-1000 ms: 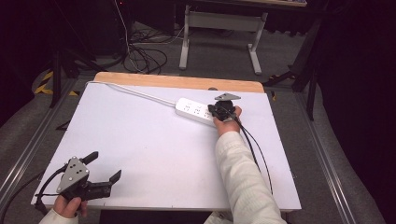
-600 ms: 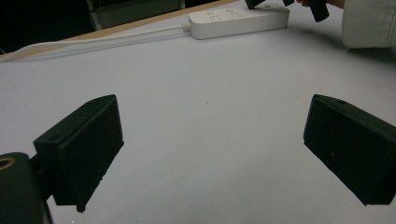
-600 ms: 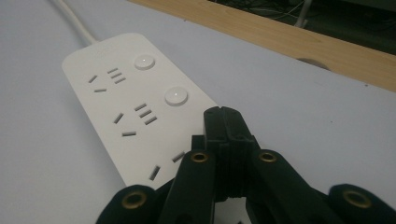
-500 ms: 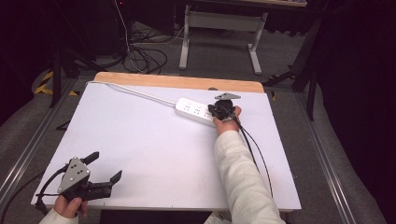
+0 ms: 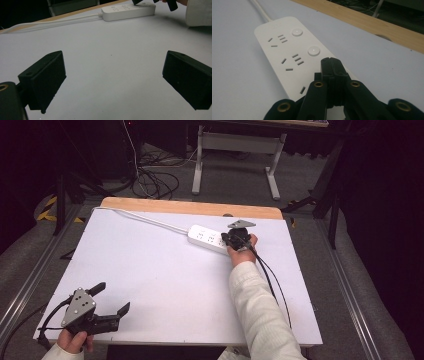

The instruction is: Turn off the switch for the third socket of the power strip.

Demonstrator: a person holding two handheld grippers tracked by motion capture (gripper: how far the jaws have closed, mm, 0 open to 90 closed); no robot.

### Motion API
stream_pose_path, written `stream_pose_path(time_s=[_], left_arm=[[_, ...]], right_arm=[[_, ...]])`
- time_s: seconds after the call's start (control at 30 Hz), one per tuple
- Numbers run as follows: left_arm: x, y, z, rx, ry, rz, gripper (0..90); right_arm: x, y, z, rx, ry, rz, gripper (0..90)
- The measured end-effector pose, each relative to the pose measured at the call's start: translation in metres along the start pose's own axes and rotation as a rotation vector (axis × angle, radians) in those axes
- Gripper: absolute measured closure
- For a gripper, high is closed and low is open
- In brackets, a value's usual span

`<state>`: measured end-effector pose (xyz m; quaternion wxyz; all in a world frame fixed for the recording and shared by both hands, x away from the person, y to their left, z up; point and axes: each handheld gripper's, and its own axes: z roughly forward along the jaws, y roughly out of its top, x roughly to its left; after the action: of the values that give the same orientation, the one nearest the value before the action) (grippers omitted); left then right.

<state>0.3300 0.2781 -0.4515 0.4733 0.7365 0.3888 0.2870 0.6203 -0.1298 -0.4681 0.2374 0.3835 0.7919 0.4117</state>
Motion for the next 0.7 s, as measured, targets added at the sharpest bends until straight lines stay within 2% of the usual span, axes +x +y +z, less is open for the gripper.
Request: stream_pose_path(time_s=[0.17, 0.27, 0.4, 0.47, 0.63, 0.7], left_arm=[[-0.001, 0.000, 0.000, 0.002, 0.000, 0.006, 5.1], [0.000, 0.000, -0.001, 0.002, 0.001, 0.012, 5.2], [-0.001, 0.000, -0.001, -0.001, 0.000, 0.001, 5.2], [-0.001, 0.000, -0.001, 0.002, 0.001, 0.010, 5.2], [-0.001, 0.000, 0.000, 0.002, -0.001, 0.006, 5.1], [0.000, 0.000, -0.001, 0.001, 0.000, 0.005, 5.1]], right_arm=[[0.003, 0.008, -0.011, -0.050, 0.005, -0.008, 90.0], [0.003, 0.010, -0.017, -0.047, 0.016, 0.000, 90.0], [0.005, 0.012, -0.024, -0.041, 0.030, -0.013, 90.0], [0.005, 0.015, -0.027, -0.050, 0.031, -0.018, 89.5], [0.003, 0.019, -0.039, -0.077, 0.032, 0.006, 88.6], [0.003, 0.020, -0.042, -0.074, 0.037, -0.007, 88.1]])
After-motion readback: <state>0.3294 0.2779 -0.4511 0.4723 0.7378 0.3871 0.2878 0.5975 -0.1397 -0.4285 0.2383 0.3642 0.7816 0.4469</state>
